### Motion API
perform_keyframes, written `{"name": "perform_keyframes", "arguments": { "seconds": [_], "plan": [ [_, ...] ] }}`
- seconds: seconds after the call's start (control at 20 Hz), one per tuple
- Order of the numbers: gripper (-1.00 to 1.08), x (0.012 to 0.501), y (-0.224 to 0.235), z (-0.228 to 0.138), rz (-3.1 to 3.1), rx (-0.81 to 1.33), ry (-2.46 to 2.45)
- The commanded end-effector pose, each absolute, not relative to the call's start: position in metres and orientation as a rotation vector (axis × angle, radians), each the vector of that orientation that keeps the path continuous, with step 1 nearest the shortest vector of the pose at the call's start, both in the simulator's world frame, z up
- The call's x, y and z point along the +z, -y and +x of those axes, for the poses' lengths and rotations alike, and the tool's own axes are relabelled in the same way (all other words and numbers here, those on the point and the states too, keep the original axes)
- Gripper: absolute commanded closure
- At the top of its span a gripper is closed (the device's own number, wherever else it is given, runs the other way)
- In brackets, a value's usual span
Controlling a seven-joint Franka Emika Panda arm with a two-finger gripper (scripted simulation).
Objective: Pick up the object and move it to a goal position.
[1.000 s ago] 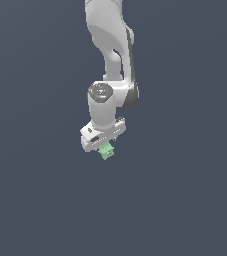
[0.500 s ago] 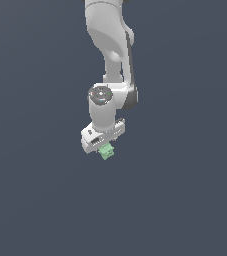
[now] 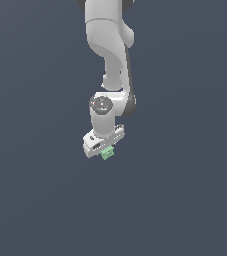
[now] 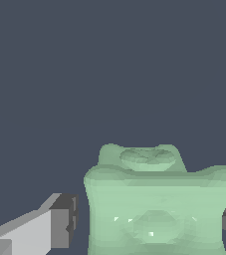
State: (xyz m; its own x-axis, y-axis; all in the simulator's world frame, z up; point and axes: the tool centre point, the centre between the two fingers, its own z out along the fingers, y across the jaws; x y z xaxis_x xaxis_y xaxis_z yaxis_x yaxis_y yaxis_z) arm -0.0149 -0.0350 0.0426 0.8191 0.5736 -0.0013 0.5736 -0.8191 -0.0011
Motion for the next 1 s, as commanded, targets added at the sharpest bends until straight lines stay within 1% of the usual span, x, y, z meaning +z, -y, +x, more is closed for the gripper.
{"name": "perform_keyframes", "arguments": {
  "seconds": [0.0,0.05,0.65,0.95],
  "plan": [
    [-0.92,0.040,0.035,-0.014,-2.996,0.000,0.945],
    [1.08,0.040,0.035,-0.014,-2.996,0.000,0.945],
    [1.08,0.042,0.035,-0.014,-2.997,-0.001,0.944],
    [1.08,0.055,0.023,-0.018,-2.997,-0.001,0.944]
  ]
}}
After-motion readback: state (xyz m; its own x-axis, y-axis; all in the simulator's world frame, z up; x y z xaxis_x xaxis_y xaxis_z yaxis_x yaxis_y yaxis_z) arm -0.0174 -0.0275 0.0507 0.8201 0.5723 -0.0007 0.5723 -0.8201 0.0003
